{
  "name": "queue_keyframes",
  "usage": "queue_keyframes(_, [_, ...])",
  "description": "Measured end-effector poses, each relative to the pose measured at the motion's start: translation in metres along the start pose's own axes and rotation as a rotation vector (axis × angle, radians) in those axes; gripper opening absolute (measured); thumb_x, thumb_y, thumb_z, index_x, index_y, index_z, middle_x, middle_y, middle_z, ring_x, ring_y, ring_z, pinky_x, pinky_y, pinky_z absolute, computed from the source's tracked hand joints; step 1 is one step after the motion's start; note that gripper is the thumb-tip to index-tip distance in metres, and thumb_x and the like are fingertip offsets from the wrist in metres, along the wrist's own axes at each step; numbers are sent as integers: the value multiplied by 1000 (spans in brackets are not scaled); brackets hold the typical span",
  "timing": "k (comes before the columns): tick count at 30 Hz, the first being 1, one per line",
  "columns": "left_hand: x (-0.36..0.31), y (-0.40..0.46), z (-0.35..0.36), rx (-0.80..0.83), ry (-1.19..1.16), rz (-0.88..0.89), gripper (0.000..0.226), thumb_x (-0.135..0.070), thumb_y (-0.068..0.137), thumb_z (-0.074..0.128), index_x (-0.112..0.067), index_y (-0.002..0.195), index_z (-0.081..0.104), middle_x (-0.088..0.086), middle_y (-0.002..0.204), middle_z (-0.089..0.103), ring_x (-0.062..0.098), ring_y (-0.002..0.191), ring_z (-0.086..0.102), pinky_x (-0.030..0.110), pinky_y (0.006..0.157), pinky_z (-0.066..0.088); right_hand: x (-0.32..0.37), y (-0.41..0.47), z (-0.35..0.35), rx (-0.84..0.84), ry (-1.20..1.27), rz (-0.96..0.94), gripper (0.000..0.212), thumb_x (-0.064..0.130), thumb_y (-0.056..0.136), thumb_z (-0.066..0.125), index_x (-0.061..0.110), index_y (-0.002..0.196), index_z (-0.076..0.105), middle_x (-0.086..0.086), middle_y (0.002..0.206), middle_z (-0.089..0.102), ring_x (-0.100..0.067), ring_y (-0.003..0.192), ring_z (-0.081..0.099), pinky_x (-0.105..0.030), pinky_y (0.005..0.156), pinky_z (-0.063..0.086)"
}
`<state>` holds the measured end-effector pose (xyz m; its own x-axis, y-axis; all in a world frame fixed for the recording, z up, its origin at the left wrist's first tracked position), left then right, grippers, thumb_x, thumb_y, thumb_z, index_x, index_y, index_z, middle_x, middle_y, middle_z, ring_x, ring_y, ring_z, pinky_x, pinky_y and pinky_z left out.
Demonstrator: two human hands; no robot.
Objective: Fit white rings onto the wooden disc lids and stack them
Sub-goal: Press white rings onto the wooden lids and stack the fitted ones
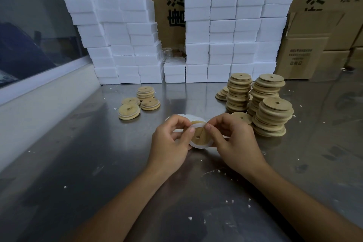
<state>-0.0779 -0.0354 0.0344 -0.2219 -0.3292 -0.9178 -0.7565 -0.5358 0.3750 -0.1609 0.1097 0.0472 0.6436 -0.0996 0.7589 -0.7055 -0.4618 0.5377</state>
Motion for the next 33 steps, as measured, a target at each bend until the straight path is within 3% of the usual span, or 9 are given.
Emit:
queue_keyframes(6, [6, 1, -2, -3, -45, -72, 23, -4, 91, 63, -20, 76, 63, 7, 92, 71, 17, 80, 74, 39, 64, 62, 1, 0, 0, 17, -15, 2, 10, 19, 91, 70, 27, 85, 67, 14, 80, 72, -4, 81, 71, -35, 72, 62])
queue_keyframes(11, [7, 2, -3, -1, 24, -46, 24, -8, 94, 59, -25, 78, 61, 5, 88, 72, 20, 84, 72, 50, 67, 61, -1, 0, 2, 31, 13, 30, 7, 19, 92, 70, 22, 86, 68, 9, 81, 73, -9, 81, 72, -40, 72, 62])
queue_keyframes(18, [8, 6, -4, 46, 117, -44, 25, -7, 93, 60, -26, 77, 61, 2, 89, 71, 20, 90, 70, 52, 79, 58, 0, 2, 3, 67, -17, 35, 6, 16, 91, 70, 18, 86, 69, 13, 81, 72, -6, 81, 71, -38, 75, 61])
queue_keyframes(24, [4, 7, -5, 73, 181, -22, 20, -7, 92, 61, -22, 80, 60, 1, 83, 72, 19, 83, 70, 54, 75, 58, -2, 4, 3, 111, -40, 50, 9, 17, 91, 70, 23, 85, 68, 11, 81, 73, -5, 81, 70, -36, 77, 61])
queue_keyframes(28, [6, 9, -11, 53, 182, -52, 15, -7, 89, 67, -19, 79, 63, -1, 80, 73, 17, 74, 72, 49, 70, 61, -7, 6, 3, 128, -12, 80, 6, 15, 89, 73, 19, 86, 70, 7, 82, 74, -7, 79, 72, -34, 74, 62])
queue_keyframes(33, [12, 10, -15, 38, 112, -120, 17, -3, 86, 69, -16, 76, 65, 3, 81, 74, 20, 79, 73, 38, 65, 62, -15, 7, 6, 153, 105, 145, 6, 10, 88, 72, 15, 86, 71, 1, 83, 77, -10, 80, 75, -31, 72, 63])
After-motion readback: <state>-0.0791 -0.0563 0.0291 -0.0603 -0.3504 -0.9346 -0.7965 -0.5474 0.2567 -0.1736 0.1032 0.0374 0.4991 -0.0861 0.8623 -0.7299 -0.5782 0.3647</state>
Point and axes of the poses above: each hand's wrist, its own y-axis towards the middle knuckle, its own z-axis out of the palm, x = y × z, the point moved 9 cm from there along y, towards the middle knuckle
